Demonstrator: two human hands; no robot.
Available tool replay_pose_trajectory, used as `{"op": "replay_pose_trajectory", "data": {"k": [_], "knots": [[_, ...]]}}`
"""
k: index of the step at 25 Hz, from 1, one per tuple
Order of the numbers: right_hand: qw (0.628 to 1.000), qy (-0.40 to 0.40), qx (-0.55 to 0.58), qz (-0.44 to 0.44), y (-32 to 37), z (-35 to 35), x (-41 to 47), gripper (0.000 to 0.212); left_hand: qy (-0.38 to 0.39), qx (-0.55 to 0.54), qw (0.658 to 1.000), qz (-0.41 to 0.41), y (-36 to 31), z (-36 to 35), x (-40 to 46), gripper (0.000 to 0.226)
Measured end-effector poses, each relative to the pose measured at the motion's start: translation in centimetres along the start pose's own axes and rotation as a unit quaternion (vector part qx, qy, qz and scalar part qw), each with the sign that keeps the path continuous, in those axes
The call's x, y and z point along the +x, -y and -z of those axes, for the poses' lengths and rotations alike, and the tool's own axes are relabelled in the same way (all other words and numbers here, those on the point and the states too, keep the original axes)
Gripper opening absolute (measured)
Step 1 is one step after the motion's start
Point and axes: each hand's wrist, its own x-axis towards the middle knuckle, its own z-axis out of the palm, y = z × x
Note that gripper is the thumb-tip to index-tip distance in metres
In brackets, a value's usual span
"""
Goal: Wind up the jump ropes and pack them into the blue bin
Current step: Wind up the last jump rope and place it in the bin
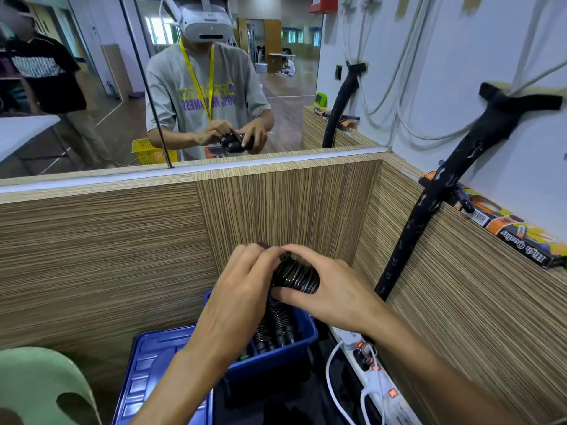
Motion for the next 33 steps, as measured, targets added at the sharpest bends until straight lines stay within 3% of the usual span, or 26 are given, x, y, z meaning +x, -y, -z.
{"op": "replay_pose_trajectory", "data": {"k": [4,9,15,24,29,33], "knots": [[0.996,-0.061,-0.057,0.023,0.1,-1.0,-0.2,0.079,-0.051,0.027,0.998,0.035,1.3,1.1,0.8,0.019],[0.995,-0.072,-0.069,0.029,0.1,-2.1,-0.5,0.086,-0.010,-0.012,0.998,0.063,1.6,1.8,1.8,0.019],[0.993,-0.086,-0.082,0.028,0.3,-2.3,-0.8,0.065,-0.022,-0.027,0.997,0.068,1.8,1.5,2.5,0.017],[0.986,-0.119,-0.118,-0.003,0.4,-3.4,-0.7,0.070,-0.061,0.011,0.993,0.101,0.8,-0.1,1.1,0.007],[0.980,-0.131,-0.147,-0.013,0.3,-3.3,-0.8,0.073,-0.011,0.080,0.996,0.048,-0.4,-1.0,-0.4,0.033],[0.977,-0.131,-0.170,-0.006,0.7,-3.3,-0.9,0.073,0.009,0.036,0.993,0.109,-0.8,-1.1,-0.3,0.022]]}}
